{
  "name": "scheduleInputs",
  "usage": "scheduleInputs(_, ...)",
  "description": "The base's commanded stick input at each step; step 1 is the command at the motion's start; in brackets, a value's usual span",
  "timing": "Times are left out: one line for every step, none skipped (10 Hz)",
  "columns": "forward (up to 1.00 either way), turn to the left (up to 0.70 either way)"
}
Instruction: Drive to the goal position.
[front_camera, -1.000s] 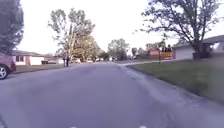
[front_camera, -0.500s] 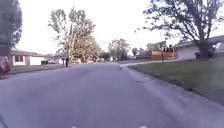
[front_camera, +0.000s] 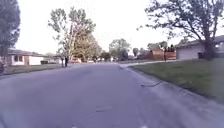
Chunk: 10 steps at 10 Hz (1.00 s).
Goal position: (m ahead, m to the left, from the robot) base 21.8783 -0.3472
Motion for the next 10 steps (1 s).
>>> scheduleInputs(1.0, 0.0)
scheduleInputs(1.0, -0.01)
scheduleInputs(1.0, -0.03)
scheduleInputs(1.0, -0.02)
scheduleInputs(1.0, -0.01)
scheduleInputs(1.0, 0.0)
scheduleInputs(1.0, 0.0)
scheduleInputs(1.0, 0.0)
scheduleInputs(1.0, 0.0)
scheduleInputs(1.0, 0.0)
